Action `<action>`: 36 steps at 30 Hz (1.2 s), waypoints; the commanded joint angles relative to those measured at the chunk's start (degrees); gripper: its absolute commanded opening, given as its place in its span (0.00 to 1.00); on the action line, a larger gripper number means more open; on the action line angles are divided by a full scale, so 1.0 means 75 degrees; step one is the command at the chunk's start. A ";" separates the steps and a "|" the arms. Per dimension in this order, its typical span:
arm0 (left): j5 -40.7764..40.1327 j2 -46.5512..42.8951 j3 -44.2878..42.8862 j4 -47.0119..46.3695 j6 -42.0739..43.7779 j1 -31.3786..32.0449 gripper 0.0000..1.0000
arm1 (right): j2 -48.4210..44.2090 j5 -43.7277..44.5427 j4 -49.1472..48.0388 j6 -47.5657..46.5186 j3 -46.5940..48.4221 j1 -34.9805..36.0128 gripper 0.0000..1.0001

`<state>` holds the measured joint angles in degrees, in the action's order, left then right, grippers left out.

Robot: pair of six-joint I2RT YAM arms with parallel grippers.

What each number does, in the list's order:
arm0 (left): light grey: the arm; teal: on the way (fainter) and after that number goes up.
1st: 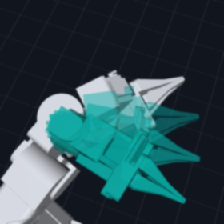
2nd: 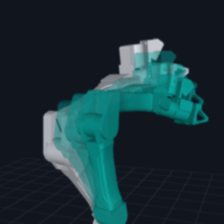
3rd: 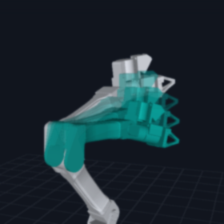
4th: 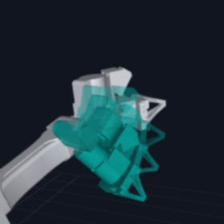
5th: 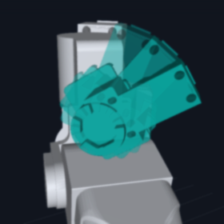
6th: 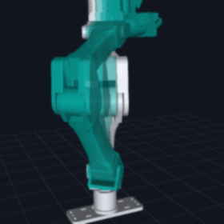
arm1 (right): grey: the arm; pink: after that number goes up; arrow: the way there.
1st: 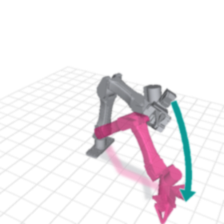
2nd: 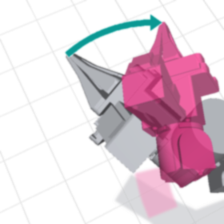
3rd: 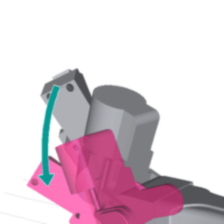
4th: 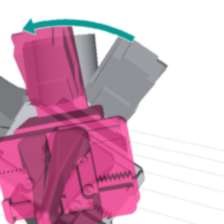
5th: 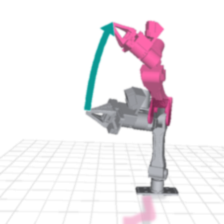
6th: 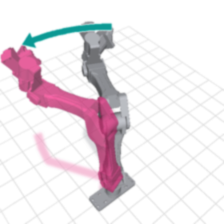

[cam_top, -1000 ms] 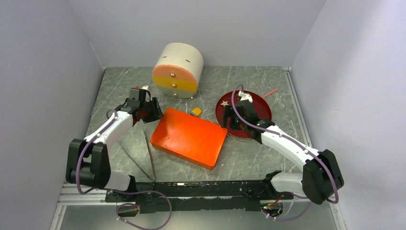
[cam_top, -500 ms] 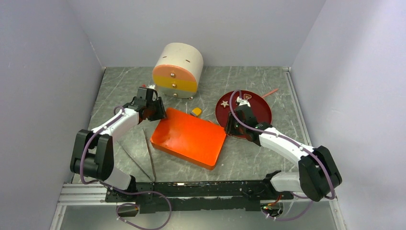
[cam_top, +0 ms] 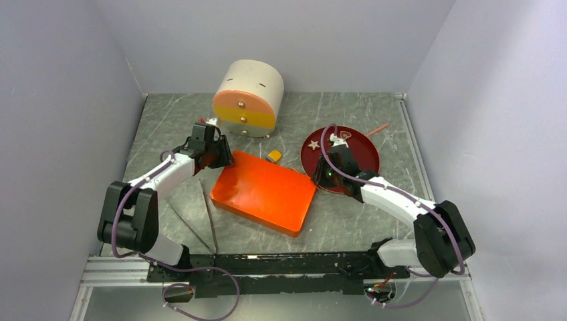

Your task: Pack the cookies

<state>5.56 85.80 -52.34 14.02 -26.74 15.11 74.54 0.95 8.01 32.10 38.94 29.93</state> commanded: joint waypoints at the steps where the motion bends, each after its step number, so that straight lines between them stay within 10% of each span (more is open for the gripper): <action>1: -0.0730 0.0338 0.0381 0.0970 0.0267 0.0047 0.39 | -0.0224 -0.0092 0.0894 -0.0310 0.0293 0.0023 0.31; 36: -0.0953 -0.0183 0.0633 0.0955 0.0202 0.0176 0.39 | 0.0235 0.0499 0.3819 0.0404 0.1749 0.4219 0.05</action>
<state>1.65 83.29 -49.71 12.32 -26.85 16.38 74.65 4.08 34.87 32.45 51.88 60.66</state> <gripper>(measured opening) 0.389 0.057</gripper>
